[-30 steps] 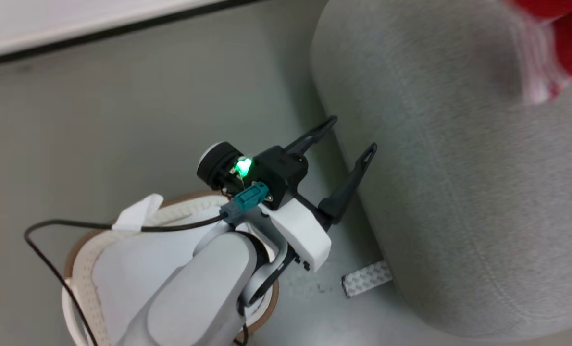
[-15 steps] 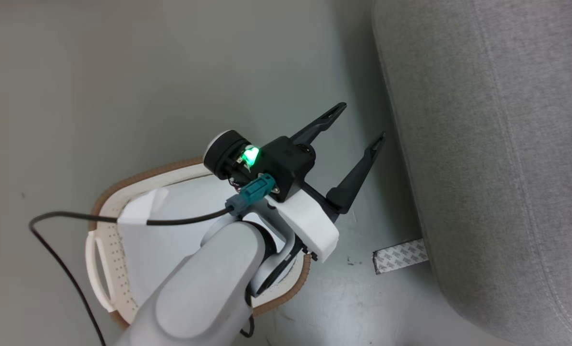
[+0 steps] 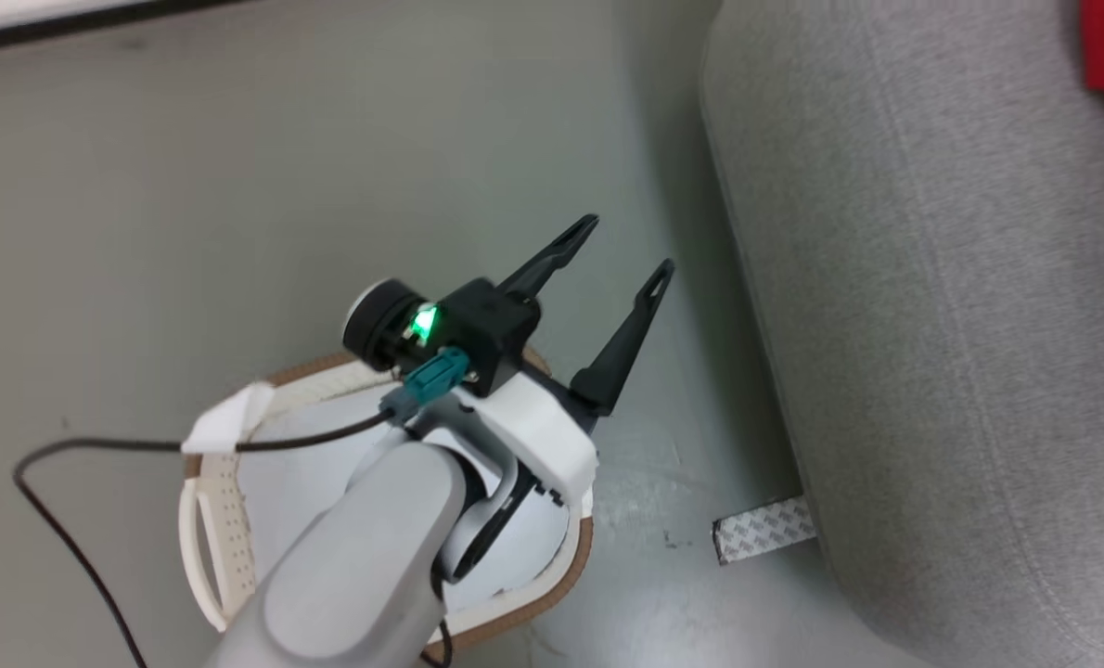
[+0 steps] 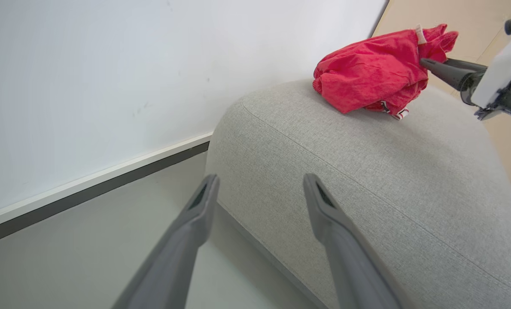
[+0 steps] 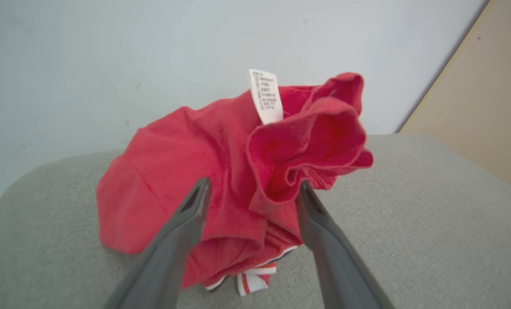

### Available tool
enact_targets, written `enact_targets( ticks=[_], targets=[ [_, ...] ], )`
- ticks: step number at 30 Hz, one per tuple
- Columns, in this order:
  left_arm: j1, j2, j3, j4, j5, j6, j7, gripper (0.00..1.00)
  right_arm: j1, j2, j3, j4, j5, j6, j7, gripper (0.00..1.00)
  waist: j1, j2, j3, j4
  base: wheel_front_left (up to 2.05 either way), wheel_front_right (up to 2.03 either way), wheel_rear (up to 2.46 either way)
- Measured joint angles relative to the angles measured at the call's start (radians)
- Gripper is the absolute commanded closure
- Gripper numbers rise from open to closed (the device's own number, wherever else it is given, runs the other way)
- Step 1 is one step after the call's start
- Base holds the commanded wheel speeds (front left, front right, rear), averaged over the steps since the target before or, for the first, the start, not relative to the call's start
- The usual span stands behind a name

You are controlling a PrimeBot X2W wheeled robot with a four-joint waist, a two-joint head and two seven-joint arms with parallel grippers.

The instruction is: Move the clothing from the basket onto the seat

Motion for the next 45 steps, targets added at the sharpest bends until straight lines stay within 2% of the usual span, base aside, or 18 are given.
enact_targets(
  ticks=[6,13,24,28,35,45],
  targets=[
    [0.081,0.024,0.026,0.022,-0.030,0.026,-0.044,0.00,0.175,0.073,0.008,-0.147,-0.030,0.000,-0.001,0.00,-0.0001,0.0000,-0.092,-0.012,0.00,0.00,0.00],
    [0.181,0.049,0.060,0.043,-0.048,0.069,-0.106,0.00,0.363,0.121,0.033,-0.301,-0.049,0.000,-0.002,0.00,-0.0001,0.0000,-0.213,-0.011,0.00,0.00,0.00],
    [0.371,0.068,0.128,0.074,-0.097,0.150,-0.192,0.00,0.597,0.179,0.114,-0.518,-0.076,0.000,-0.002,0.00,-0.0003,0.0000,-0.392,0.043,0.00,0.00,0.00],
    [0.445,0.081,0.165,0.082,-0.098,0.176,-0.208,0.00,0.656,0.196,0.153,-0.555,-0.073,0.000,-0.002,0.00,-0.0004,0.0000,-0.445,0.070,0.00,0.00,0.00],
    [0.559,0.087,0.248,0.053,-0.071,0.199,-0.215,0.00,0.758,0.248,0.188,-0.579,-0.053,0.000,-0.002,0.00,-0.0004,0.0000,-0.523,0.117,0.00,0.00,0.00],
    [0.694,0.021,0.388,0.027,-0.017,0.168,-0.215,0.00,0.862,0.309,0.234,-0.564,-0.077,0.000,-0.002,0.00,-0.0003,0.0000,-0.576,0.153,0.00,0.00,0.00]
  ],
)
